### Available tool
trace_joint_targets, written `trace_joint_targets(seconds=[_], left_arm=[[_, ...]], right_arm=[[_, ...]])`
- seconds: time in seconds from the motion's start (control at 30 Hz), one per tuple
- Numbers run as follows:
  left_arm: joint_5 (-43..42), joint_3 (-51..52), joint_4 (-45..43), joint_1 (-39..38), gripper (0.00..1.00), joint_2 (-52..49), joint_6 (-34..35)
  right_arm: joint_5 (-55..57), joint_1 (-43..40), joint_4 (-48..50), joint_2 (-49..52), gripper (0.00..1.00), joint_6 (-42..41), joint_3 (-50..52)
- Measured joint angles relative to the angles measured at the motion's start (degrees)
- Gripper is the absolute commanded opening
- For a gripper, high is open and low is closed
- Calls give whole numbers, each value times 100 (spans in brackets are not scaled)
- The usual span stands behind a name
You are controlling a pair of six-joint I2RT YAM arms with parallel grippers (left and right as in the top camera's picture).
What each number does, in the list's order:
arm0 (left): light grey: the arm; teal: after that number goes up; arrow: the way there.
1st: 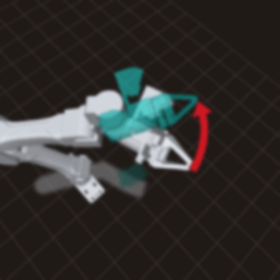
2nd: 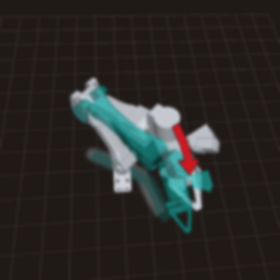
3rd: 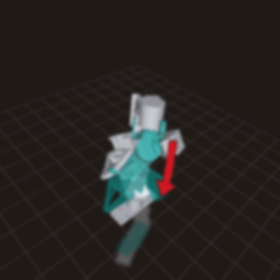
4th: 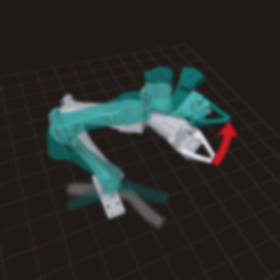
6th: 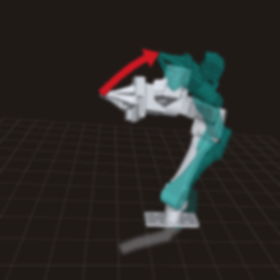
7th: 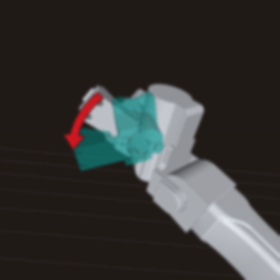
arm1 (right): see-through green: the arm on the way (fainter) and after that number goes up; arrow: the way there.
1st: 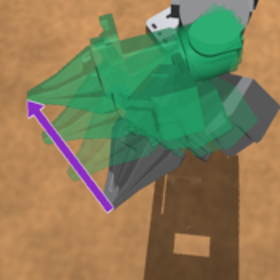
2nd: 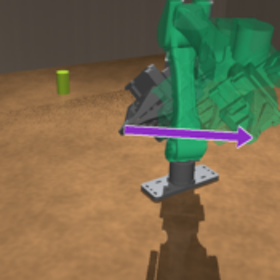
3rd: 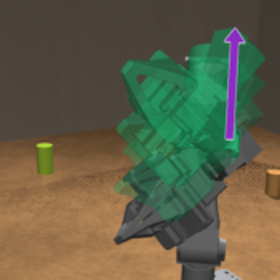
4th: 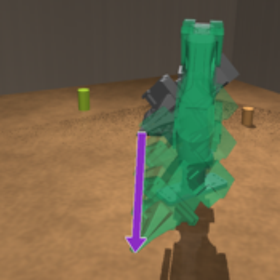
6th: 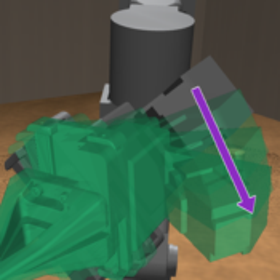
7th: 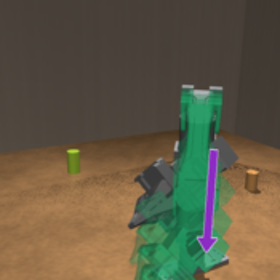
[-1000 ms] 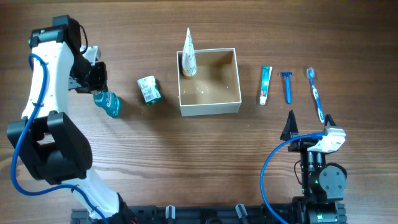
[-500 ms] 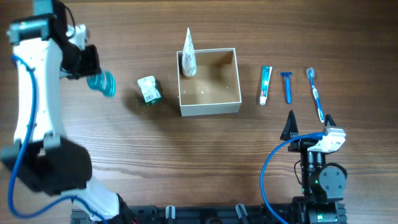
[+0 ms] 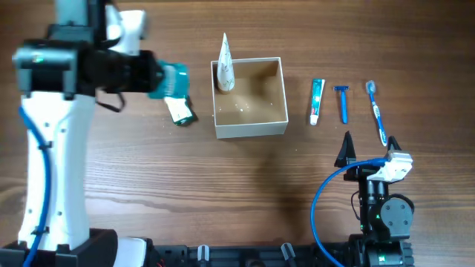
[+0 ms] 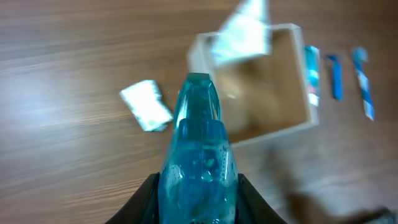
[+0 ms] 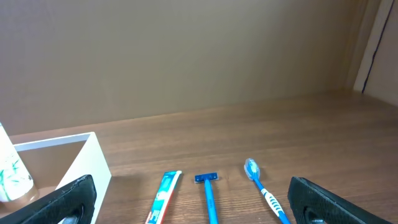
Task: Pack container
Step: 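Carry the mouthwash bottle into the box and release it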
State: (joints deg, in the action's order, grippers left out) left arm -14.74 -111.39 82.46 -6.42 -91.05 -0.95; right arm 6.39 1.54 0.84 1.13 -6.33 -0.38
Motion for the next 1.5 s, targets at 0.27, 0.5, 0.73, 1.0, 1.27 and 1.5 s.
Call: trace_joint_targets(seconds=[0.27, 0.5, 0.73, 1.0, 1.27, 1.5], left_arm=[[-50, 0, -326, -1193, 14, -114, 396], [286, 0, -472, -1714, 11, -713, 704], [946, 0, -492, -2037, 11, -1366, 1377], [1563, 0, -514, -2052, 10, -1532, 2417], [1670, 0, -555, -2055, 14, -1777, 3279], [1665, 0, -568, -2055, 15, -1912, 3488]], right_arm=[[0, 0, 0, 0, 100, 0, 0], [0, 0, 0, 0, 100, 0, 0], [0, 0, 0, 0, 100, 0, 0], [0, 0, 0, 0, 100, 0, 0], [0, 0, 0, 0, 100, 0, 0], [0, 0, 0, 0, 100, 0, 2]])
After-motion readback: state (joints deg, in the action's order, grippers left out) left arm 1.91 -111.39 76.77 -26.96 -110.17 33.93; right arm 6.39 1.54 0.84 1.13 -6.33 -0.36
